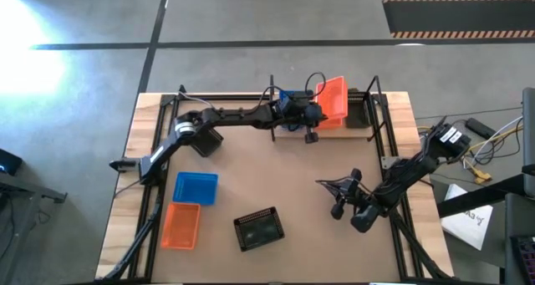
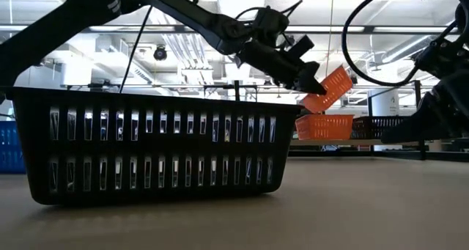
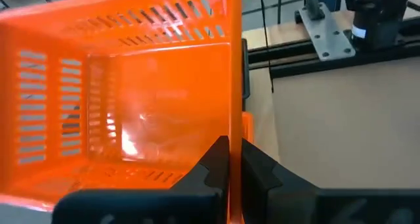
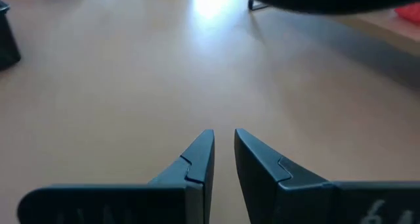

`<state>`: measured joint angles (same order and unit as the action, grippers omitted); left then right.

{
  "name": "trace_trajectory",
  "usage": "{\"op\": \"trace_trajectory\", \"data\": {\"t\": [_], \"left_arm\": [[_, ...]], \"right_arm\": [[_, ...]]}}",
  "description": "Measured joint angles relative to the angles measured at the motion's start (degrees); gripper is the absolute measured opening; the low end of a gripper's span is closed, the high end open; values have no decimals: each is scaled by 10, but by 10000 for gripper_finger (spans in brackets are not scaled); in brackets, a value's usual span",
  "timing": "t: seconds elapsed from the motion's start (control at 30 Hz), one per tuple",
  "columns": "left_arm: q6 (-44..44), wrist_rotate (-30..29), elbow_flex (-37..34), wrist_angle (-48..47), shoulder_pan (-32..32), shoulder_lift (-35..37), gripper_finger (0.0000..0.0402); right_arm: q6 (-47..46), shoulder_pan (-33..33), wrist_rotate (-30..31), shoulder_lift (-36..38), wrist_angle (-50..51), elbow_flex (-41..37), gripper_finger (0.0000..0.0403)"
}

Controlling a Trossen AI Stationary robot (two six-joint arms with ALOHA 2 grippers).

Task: Stack baskets on shelf by color
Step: Stack the top orange basket on the other orange basket on the shelf, then stack the bottom black basket on the other black basket on the shelf

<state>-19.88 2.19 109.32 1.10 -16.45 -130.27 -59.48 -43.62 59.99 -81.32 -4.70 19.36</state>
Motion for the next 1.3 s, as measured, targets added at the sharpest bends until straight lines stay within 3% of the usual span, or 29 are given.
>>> {"op": "trace_trajectory", "data": {"t": [0.27,0.67,0.83,0.93,1.03,1.13,1.3], "left_arm": [[0,-32,-1,-10,0,0,13],[0,-31,-2,-33,0,1,118],[-8,-23,-2,-78,0,38,132],[-15,12,-10,-118,2,72,132],[-14,48,-67,-129,2,112,132],[-15,50,-171,-103,3,165,132],[0,48,-387,37,20,307,132]], "right_arm": [[-6,0,15,-1,-1,0,54],[-6,0,15,2,-1,0,54],[-6,0,17,2,-1,-1,54],[-10,2,20,0,-1,-1,54],[-23,6,24,-9,-2,-3,54],[-29,13,36,-25,-5,-3,54],[-29,30,37,-59,-38,-2,54]]}}
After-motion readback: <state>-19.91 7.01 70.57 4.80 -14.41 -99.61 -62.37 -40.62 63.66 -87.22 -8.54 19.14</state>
